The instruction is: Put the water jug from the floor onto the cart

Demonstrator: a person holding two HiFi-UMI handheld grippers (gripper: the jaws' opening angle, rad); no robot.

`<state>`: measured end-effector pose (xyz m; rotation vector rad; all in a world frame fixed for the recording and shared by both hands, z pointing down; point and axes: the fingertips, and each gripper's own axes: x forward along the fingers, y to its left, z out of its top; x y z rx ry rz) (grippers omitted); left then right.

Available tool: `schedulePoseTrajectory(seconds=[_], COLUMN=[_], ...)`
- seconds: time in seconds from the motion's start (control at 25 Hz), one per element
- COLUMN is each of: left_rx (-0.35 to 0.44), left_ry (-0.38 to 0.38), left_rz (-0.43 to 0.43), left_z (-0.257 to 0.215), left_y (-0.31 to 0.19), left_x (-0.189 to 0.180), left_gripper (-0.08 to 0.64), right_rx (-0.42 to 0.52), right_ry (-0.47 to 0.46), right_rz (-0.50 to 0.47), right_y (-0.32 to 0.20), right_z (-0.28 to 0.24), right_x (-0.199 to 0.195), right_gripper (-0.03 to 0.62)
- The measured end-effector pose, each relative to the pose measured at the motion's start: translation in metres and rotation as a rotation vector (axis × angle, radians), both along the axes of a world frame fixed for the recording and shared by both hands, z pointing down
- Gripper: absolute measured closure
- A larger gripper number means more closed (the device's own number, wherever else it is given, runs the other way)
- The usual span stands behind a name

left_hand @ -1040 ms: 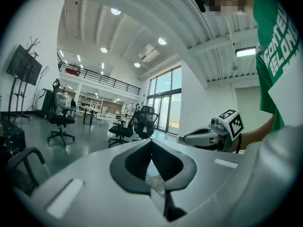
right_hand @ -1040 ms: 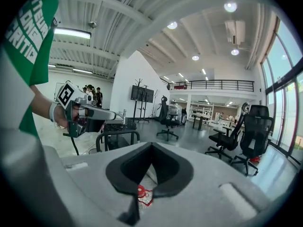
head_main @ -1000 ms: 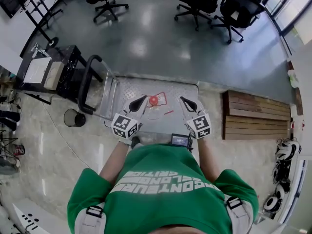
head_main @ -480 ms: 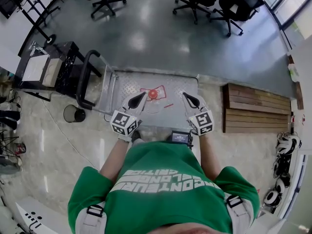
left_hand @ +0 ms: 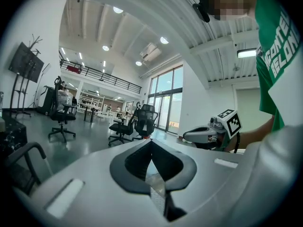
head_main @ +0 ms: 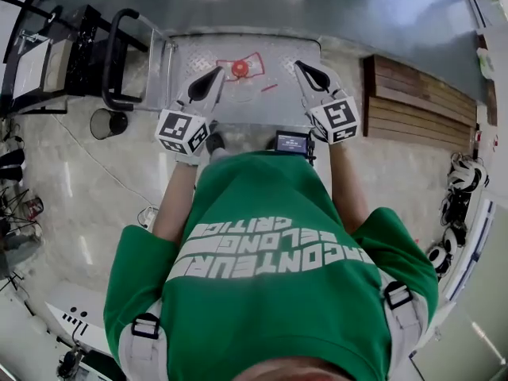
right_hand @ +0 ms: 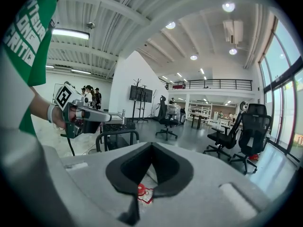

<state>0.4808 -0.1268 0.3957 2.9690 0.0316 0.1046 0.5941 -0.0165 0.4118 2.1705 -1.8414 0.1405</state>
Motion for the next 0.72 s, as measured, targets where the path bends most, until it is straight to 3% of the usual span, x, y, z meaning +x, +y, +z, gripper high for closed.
schedulePoseTrajectory(seconds=[0.72], left_rx=[0.003], left_ry=[-0.006], left_rz=[0.016], left_z=[-0.0005], left_y=[-0.0014], left_x=[0.0074], left_gripper=[0.545], right_rx=[0.002], right_ry=[-0.001], right_rz=[0.017], right_y=[-0.0009], right_z=[0.0003], right_x=[0.006], right_gripper=[0.6])
